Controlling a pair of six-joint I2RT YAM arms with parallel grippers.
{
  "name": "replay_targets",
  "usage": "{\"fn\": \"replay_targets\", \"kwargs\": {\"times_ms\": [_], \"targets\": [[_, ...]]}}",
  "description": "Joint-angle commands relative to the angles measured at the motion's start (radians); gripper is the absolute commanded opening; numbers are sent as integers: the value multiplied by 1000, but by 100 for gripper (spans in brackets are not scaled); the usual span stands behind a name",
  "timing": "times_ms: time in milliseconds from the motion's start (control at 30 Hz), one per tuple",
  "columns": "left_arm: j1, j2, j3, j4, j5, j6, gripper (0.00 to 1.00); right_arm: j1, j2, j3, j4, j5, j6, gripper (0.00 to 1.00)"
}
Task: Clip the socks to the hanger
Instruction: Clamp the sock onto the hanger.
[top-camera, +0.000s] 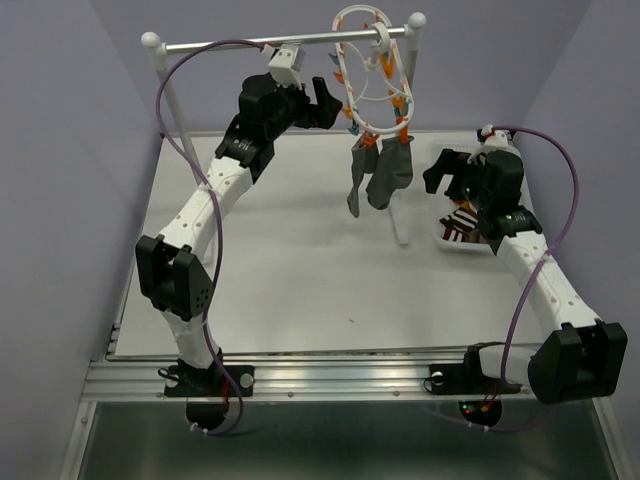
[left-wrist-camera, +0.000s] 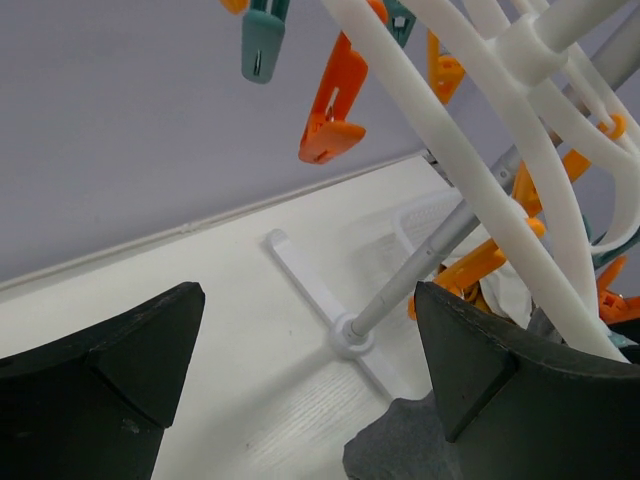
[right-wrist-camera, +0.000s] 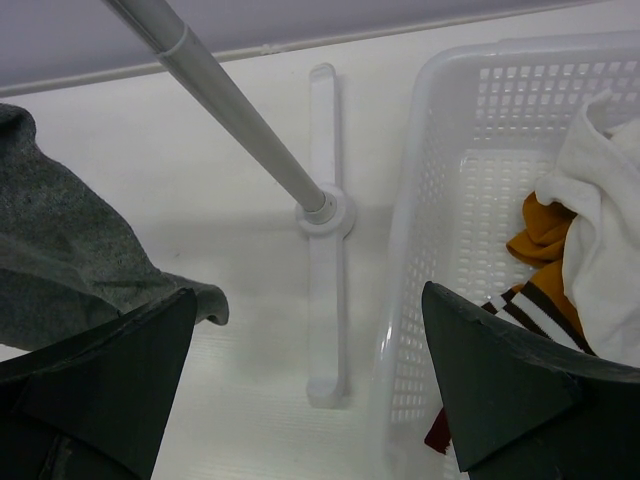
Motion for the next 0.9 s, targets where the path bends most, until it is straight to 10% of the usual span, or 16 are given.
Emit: {"fn": "replay_targets", "kwargs": {"times_ms": [0,867], "targets": [[-6,-64,-56,94,83,-16,99,4,-28,27,20,4,-7,100],[-124,-231,-214,126,87,16,99,4,-129,-58,30,148,33,100]]}}
